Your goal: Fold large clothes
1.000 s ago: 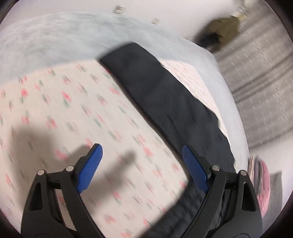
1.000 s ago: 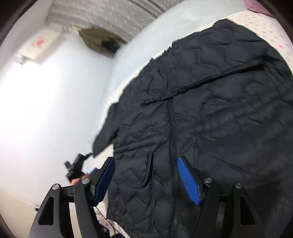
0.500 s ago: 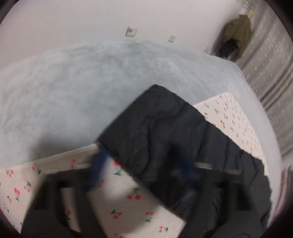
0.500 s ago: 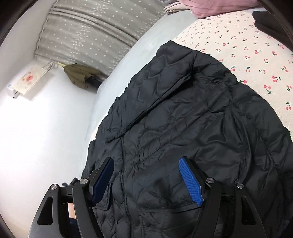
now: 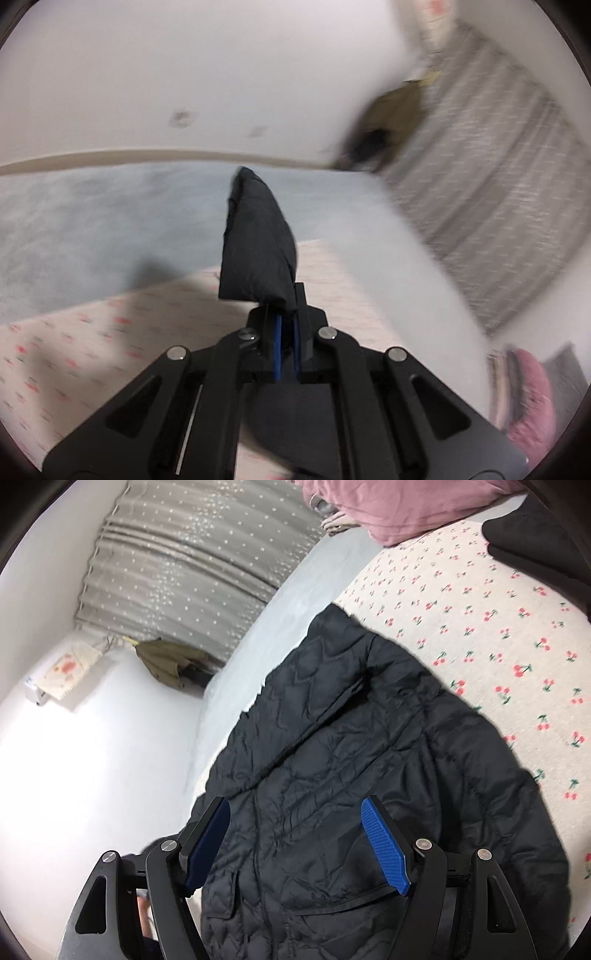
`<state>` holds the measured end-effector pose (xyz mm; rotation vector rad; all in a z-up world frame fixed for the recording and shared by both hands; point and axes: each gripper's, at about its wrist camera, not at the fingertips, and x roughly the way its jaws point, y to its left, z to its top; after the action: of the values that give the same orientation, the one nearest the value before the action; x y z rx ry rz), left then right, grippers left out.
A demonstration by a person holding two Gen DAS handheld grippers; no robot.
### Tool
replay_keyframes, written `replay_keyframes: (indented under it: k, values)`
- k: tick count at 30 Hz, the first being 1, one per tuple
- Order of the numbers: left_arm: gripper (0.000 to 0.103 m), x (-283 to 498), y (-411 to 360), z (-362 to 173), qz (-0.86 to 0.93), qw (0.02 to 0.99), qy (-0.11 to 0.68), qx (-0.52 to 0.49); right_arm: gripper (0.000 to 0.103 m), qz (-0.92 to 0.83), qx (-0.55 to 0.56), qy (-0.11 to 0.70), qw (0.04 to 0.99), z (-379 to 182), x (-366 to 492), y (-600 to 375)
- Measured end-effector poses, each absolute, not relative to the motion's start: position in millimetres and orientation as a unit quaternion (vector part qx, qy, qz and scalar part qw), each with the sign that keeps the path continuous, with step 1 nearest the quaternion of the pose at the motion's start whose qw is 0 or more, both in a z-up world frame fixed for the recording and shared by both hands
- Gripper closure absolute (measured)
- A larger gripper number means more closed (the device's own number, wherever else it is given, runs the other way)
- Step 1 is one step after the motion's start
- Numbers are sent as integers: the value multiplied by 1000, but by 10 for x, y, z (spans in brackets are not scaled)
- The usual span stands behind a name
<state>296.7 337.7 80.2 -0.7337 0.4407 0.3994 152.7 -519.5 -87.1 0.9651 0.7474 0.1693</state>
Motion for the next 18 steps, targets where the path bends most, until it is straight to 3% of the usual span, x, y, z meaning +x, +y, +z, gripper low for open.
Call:
replay_keyframes:
  k: [4,9,13,18]
  values:
    - [98,3016,2295,1368,83,932,179,-303,28,69,470,344,810,-886,1466,-5363]
    - [98,3121,955,1470,-50,948,190,-250,28,74,500,342,792,-967,1421,-5504]
    - [98,3317,-18,1092,-118,943,235,-202,28,67,510,340,787,-994,1416,-5561]
    - [95,3632,-743,322,-147,902,347,-212,28,77,522,330,783,-972,1400,-5603]
